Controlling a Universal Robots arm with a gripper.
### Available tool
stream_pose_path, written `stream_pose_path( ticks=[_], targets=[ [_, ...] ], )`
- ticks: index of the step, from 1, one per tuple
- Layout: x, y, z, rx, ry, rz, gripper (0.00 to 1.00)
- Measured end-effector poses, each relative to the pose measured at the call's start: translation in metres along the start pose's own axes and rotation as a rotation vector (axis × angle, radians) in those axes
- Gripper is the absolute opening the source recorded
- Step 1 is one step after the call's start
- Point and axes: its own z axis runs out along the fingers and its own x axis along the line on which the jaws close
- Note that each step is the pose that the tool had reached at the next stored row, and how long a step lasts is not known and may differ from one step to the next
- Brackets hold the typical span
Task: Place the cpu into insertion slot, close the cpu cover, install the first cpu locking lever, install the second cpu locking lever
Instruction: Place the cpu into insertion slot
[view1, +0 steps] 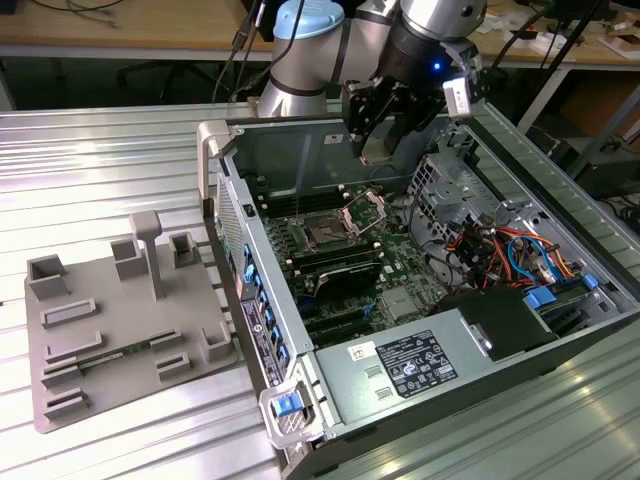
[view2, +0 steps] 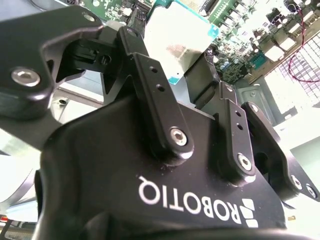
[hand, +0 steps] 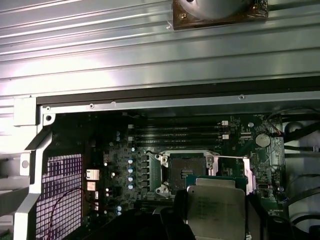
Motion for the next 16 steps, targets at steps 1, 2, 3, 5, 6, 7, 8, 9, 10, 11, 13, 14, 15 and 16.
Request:
stream_pose_path(
  ticks=[1,2,3,5,6,7,8,9,10,11,13,14,15,16],
  targets=[
    [0.0003,-0.0004,0.0001,0.0,0.0,0.0,0.55],
    [0.0006,-0.0011,0.0002,0.0003,0.0002,0.0,0.55],
    [0.0009,-0.0017,0.0004,0.0003,0.0002,0.0,0.55],
    [0.0015,-0.0031,0.0011,-0.0001,0.0001,0.0,0.55],
    [0.0016,-0.0036,0.0014,-0.0001,0.0001,0.0,0.55],
    [0.0017,-0.0044,0.0018,0.0001,0.0001,0.0,0.55],
    [0.0017,-0.0048,0.0021,0.0002,0.0001,0.0,0.55],
    [0.0018,-0.0053,0.0025,0.0003,0.0002,0.0,0.55],
    [0.002,-0.0059,0.0029,0.0003,0.0002,0.0,0.55],
    [0.002,-0.0063,0.0033,0.0003,0.0002,0.0,0.55],
    [0.0021,-0.0072,0.0041,0.0002,0.0001,0.0,0.55],
    [0.0022,-0.0075,0.0043,0.0002,0.0002,0.0,0.55],
    [0.0023,-0.008,0.0047,0.0002,0.0001,0.0,0.55],
    [0.0023,-0.0089,0.0055,0.0002,0.0002,0.0,0.55]
  ],
)
